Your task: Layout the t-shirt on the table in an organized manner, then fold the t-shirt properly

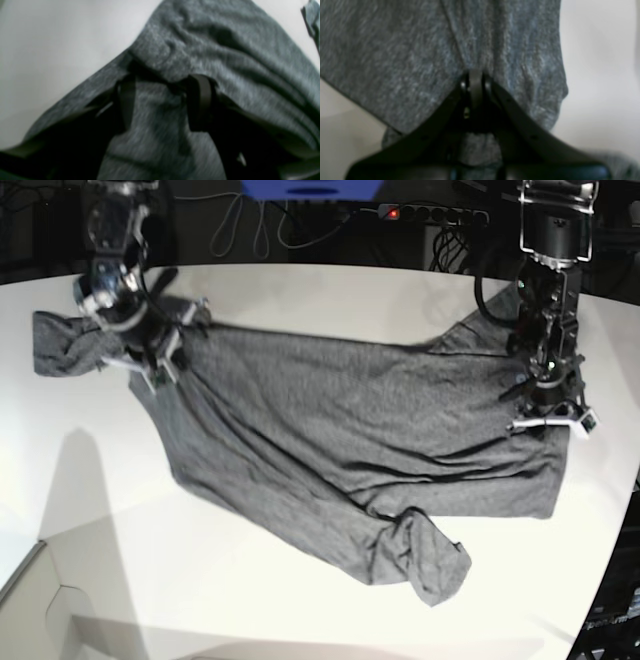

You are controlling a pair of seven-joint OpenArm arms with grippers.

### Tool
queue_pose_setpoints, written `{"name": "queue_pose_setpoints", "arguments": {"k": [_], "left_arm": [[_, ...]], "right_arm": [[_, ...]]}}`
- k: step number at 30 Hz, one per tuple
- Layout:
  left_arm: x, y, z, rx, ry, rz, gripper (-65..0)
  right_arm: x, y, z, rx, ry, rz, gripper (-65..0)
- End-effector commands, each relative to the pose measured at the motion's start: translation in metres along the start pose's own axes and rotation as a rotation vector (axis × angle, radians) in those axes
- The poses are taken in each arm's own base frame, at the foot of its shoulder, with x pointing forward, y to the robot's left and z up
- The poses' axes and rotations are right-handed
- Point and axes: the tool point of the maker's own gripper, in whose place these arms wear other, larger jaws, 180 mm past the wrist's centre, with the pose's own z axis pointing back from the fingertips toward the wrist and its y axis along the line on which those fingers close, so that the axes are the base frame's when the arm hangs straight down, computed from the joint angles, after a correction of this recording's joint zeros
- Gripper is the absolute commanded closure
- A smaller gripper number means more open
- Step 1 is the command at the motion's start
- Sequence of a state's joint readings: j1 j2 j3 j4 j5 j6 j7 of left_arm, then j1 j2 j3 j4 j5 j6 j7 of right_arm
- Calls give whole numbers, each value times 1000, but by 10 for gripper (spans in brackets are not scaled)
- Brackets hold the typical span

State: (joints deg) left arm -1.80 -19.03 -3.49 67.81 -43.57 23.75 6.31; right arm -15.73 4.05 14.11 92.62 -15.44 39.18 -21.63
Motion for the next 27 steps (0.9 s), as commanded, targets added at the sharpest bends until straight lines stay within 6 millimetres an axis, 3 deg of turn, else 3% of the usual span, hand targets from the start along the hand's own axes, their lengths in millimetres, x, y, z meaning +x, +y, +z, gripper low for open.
{"name": "queue_pose_setpoints", "arguments": {"k": [1, 3, 9, 13, 17, 23, 24, 27], "left_arm": [[20, -6, -2, -17, -53, -4, -321], [24, -3, -3, -10, -60, -2, -321], [37, 11, -5, 9, -80, -33, -321], [46, 24, -6, 26, -94, -63, -321], [50, 34, -1, 31, -102, -86, -321], [98, -2, 18, -71, -222, -32, -321], [112, -14, 25, -100, -259, -7, -321], [124, -47, 38, -177, -298, 50, -321]], "right_arm": [[-28, -1, 8, -7, 126, 48, 0], [-27, -1, 15, -17, 121, 60, 0], [-35, -36, 29, -113, 132, 24, 0], [0, -59, 37, -184, 54, 51, 0], [51, -68, 43, -240, -66, 63, 0], [107, -58, 37, -232, -197, 61, 0], [116, -52, 34, -213, -216, 77, 0], [145, -33, 25, -160, -270, 123, 0]]}}
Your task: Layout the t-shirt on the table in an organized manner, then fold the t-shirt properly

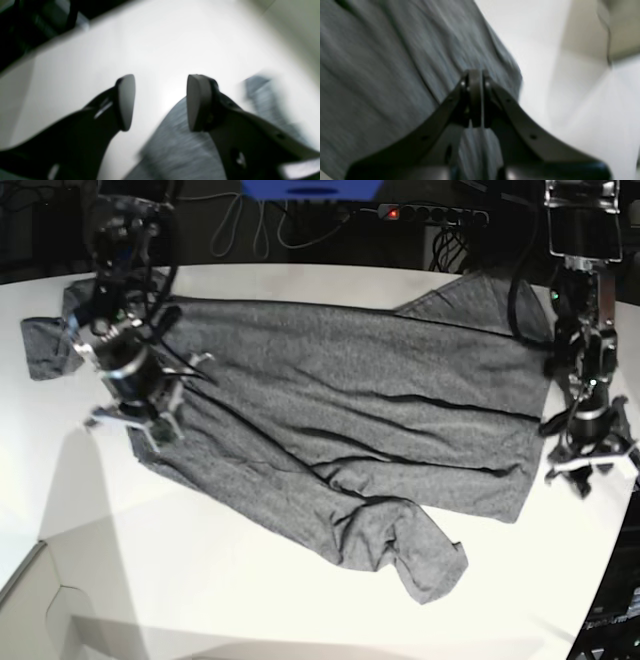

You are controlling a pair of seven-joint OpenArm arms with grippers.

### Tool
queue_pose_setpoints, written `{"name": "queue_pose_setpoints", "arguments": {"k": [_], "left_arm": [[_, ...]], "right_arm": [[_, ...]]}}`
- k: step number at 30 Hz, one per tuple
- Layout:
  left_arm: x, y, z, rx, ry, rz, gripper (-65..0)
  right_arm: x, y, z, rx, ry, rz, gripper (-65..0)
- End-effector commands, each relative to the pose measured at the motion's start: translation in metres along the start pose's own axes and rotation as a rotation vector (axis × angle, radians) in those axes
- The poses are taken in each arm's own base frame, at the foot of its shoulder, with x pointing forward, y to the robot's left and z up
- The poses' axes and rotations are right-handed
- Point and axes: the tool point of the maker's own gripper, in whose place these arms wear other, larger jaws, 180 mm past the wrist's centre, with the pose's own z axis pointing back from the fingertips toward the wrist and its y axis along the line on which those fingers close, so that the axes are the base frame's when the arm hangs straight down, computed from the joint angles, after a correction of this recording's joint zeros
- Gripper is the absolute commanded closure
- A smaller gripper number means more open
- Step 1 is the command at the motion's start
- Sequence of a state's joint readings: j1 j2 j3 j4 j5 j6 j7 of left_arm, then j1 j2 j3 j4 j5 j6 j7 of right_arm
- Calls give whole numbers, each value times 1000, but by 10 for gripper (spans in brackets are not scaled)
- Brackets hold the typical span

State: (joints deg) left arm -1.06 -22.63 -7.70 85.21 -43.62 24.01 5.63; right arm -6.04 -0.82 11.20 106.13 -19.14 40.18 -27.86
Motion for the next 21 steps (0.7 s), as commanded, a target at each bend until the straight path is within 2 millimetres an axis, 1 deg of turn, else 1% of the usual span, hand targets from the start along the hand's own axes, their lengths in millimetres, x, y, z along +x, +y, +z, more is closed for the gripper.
{"name": "queue_pose_setpoints", "arguments": {"k": [1, 2, 3, 5, 7, 8, 10, 11, 13, 15, 16, 18, 19, 21], "left_arm": [[9, -25, -3, -55, -25, 11, -321], [-3, -38, -5, -76, 12, 15, -321], [-14, -46, -6, -85, 50, 17, -321], [-44, -56, -8, -84, 134, 30, -321], [-68, -60, -11, -66, 192, 48, -321], [-78, -59, -13, -53, 212, 54, -321], [-92, -51, -16, -20, 246, 50, -321], [-99, -45, -18, -2, 264, 45, -321], [-110, -32, -17, 31, 290, 33, -321], [-113, -19, -18, 54, 298, 18, -321], [-109, -12, -20, 63, 291, 2, -321], [-109, 4, -16, 81, 293, -22, -321], [-108, 5, -14, 79, 290, -27, -321], [-98, 7, -15, 70, 270, -39, -321]], "right_arm": [[26, 1, -5, 8, -75, 12, 0], [40, 6, -12, 30, -102, 29, 0], [47, 10, -18, 46, -115, 37, 0], [61, 16, -31, 78, -136, 52, 0], [77, 27, -50, 129, -150, 73, 0], [83, 35, -61, 161, -151, 86, 0], [102, 49, -79, 215, -165, 93, 0], [110, 55, -89, 240, -167, 86, 0], [120, 64, -111, 290, -148, 61, 0], [130, 72, -130, 338, -127, 41, 0], [132, 79, -139, 370, -117, 29, 0], [135, 88, -155, 424, -115, 2, 0], [134, 91, -160, 443, -111, -9, 0], [132, 99, -168, 482, -120, -40, 0]]}}
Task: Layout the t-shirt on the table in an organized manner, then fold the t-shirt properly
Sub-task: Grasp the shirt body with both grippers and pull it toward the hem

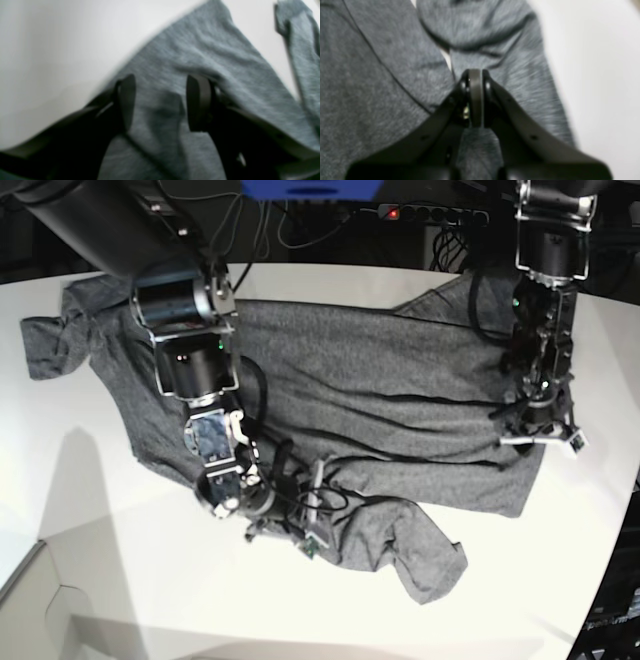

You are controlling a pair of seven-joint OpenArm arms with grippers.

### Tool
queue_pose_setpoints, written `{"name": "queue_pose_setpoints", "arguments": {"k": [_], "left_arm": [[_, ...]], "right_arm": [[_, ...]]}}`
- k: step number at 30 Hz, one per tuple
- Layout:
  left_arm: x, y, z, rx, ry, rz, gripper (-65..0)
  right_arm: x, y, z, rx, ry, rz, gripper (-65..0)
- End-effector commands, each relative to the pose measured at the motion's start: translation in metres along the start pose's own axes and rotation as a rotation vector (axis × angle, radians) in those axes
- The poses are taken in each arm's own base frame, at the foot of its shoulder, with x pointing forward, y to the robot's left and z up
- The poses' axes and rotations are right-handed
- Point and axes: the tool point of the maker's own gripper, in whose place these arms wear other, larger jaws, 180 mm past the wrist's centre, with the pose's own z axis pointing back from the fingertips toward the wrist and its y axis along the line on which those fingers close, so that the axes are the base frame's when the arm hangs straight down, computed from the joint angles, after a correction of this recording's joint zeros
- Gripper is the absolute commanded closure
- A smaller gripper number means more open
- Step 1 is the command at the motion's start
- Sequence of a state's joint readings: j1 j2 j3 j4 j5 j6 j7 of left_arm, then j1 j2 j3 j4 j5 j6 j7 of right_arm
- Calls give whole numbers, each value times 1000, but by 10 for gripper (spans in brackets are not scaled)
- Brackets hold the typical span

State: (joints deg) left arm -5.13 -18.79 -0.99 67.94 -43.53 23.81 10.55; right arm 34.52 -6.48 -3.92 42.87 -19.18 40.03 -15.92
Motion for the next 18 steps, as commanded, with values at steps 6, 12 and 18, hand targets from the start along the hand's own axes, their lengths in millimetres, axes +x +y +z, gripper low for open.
{"name": "queue_pose_setpoints", "arguments": {"k": [6, 12, 18], "left_arm": [[36, -15, 1, -40, -81, -4, -321], [69, -43, -4, -85, -139, 31, -321], [109, -99, -11, -161, -190, 111, -321]], "right_arm": [[-7, -40, 12, -114, -40, -29, 0], [-74, -43, 26, -129, 67, -58, 0], [-129, -33, 49, -151, 140, -54, 0]]}}
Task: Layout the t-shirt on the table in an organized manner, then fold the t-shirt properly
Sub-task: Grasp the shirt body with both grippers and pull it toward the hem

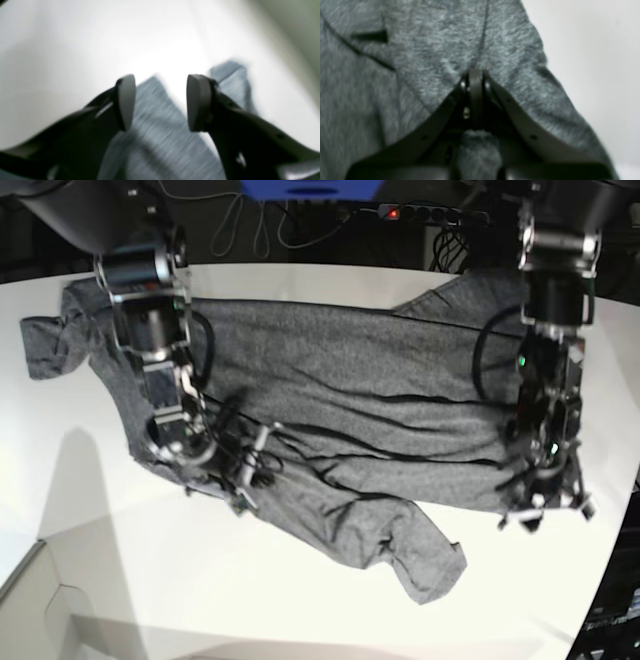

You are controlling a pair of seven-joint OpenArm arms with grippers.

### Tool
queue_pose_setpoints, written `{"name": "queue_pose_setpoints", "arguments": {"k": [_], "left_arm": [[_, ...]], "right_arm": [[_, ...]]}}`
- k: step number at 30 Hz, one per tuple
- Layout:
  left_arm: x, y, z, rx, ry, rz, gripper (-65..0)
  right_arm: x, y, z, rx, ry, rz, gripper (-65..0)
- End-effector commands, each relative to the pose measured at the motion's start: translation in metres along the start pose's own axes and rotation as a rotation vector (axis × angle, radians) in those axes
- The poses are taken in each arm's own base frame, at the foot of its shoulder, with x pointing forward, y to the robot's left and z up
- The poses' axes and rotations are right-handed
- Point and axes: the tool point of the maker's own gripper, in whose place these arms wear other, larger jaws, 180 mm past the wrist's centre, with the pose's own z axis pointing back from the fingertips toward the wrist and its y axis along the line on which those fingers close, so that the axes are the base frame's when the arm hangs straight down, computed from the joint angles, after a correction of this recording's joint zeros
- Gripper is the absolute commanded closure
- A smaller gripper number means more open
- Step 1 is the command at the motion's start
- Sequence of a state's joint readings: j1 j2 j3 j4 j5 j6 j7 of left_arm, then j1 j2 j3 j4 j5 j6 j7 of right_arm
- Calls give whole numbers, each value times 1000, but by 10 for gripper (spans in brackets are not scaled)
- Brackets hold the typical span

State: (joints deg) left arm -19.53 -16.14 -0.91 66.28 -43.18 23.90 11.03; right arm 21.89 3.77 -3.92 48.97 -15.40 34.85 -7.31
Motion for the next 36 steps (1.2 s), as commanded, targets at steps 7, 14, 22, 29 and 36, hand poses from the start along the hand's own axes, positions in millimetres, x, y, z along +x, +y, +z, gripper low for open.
{"name": "queue_pose_setpoints", "arguments": {"k": [7, 14, 22, 29, 36], "left_arm": [[-26, -85, -26, -67, 83, 30, -322], [-72, -140, -27, -104, 128, -51, -323], [-85, -155, -15, -165, 80, -148, -321], [-70, -97, -8, -144, 26, -185, -321], [-91, -39, -18, -28, 79, -250, -321]], "right_arm": [[-45, -8, 50, -95, 239, 148, 0], [-38, 25, 82, -59, 193, 235, 0], [7, 26, 112, -133, 70, 304, 0], [17, -2, 119, -204, 52, 276, 0], [-14, -35, 99, -211, 139, 168, 0]]}}
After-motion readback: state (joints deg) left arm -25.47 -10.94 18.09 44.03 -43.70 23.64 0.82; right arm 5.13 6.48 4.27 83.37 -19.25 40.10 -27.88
